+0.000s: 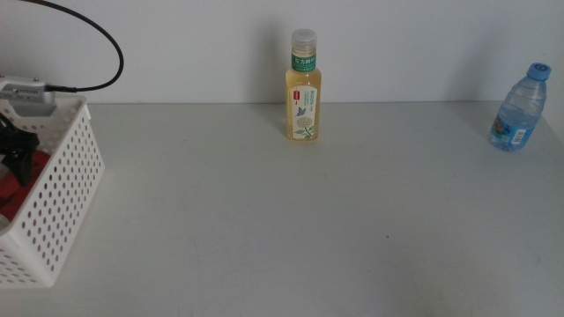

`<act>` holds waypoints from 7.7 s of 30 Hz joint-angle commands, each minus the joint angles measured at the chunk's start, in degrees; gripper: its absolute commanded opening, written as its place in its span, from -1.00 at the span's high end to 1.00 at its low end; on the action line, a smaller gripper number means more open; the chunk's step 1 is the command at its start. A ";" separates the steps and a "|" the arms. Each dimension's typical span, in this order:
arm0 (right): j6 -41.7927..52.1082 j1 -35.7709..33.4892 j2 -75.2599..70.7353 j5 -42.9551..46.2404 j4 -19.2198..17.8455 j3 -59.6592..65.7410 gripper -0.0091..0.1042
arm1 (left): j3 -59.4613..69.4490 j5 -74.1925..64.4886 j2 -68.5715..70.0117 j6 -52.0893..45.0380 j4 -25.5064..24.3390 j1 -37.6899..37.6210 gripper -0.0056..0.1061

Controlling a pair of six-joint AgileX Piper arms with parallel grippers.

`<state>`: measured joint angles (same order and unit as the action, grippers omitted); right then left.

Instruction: Use arms to grab the bottles and put them into the dustbin to the left of the table.

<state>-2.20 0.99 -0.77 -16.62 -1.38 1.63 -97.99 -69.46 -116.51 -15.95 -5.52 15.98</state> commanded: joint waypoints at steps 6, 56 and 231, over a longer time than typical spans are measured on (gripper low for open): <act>0.53 0.50 -1.25 4.15 -0.65 -0.57 -0.48 | -5.12 -3.98 8.43 2.27 -0.52 -0.73 -0.75; 0.53 0.50 -1.25 4.15 -0.65 -0.57 -0.48 | 74.20 92.53 54.59 22.14 6.71 -39.94 -0.75; 0.53 0.50 -1.25 4.15 -0.65 -0.57 -0.48 | 23.05 13.54 54.95 6.11 9.38 -21.40 -0.78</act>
<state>-2.20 0.99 -0.77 -16.62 -1.38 1.63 -77.94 -63.54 -66.28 -11.87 4.52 -2.54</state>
